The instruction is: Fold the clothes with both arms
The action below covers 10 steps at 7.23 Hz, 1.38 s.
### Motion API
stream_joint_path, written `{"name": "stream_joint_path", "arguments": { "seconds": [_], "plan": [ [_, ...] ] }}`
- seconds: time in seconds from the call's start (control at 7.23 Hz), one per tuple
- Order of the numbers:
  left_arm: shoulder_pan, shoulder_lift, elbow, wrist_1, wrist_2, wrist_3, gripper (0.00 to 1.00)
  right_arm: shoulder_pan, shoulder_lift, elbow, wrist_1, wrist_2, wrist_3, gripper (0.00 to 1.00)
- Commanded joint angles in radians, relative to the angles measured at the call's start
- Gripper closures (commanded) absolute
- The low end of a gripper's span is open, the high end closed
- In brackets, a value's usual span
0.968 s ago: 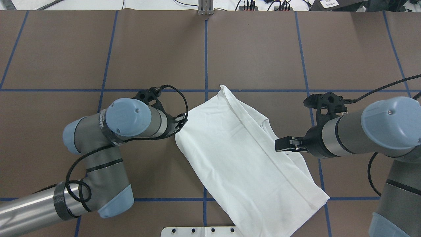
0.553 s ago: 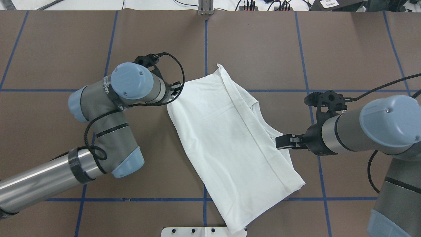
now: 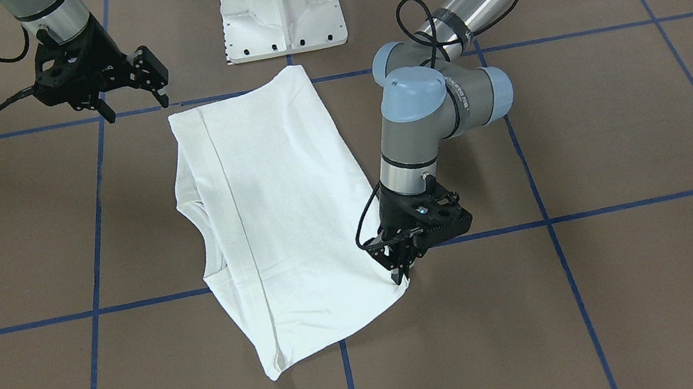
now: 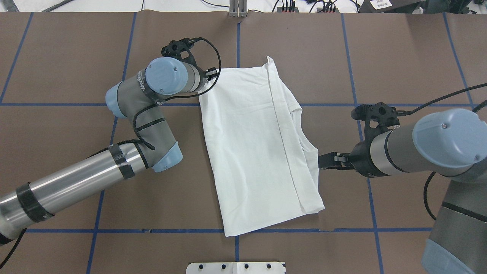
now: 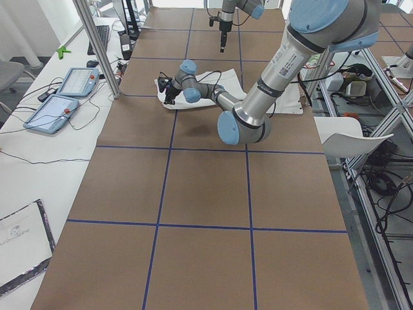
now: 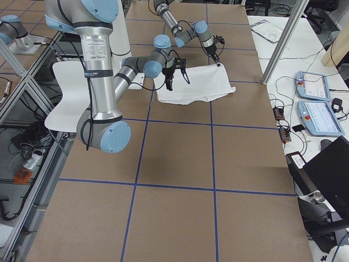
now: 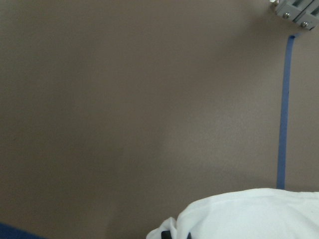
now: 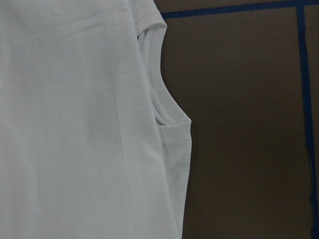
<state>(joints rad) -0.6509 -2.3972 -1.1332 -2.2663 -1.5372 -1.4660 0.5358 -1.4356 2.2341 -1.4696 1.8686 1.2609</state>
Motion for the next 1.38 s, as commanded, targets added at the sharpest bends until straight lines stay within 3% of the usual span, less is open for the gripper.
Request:
{"name": "stream_joint_path", "arguments": {
  "seconds": [0.0, 0.28, 0.42, 0.55, 0.83, 0.97, 1.11, 1.25],
  "plan": [
    [-0.009, -0.054, 0.128, -0.142, 0.061, 0.096, 1.0, 0.001, 0.006, -0.007, 0.002, -0.002, 0.0, 0.0],
    [-0.022, -0.056, 0.148, -0.179, 0.063, 0.133, 1.0, 0.0, 0.011, -0.008, 0.002, -0.021, 0.002, 0.0],
    [-0.026, -0.059, 0.148, -0.179, 0.063, 0.136, 0.4, 0.0, 0.011, -0.014, 0.002, -0.023, 0.002, 0.0],
    [-0.026, -0.062, 0.148, -0.18, 0.063, 0.151, 0.0, 0.0, 0.011, -0.017, 0.002, -0.023, 0.002, 0.0],
    [-0.068, -0.08, 0.141, -0.18, 0.042, 0.161, 0.0, -0.002, 0.036, -0.034, -0.006, -0.028, 0.0, 0.0],
    [-0.078, -0.082, 0.122, -0.162, -0.019, 0.161, 0.0, -0.016, 0.049, -0.051, -0.009, -0.046, 0.0, 0.0],
    [-0.082, -0.062, 0.066, -0.097, -0.061, 0.162, 0.0, -0.046, 0.056, -0.062, -0.011, -0.089, -0.005, 0.0],
    [-0.082, 0.028, -0.105, 0.012, -0.102, 0.162, 0.0, -0.071, 0.108, -0.092, -0.059, -0.133, -0.04, 0.0]
  ]
}}
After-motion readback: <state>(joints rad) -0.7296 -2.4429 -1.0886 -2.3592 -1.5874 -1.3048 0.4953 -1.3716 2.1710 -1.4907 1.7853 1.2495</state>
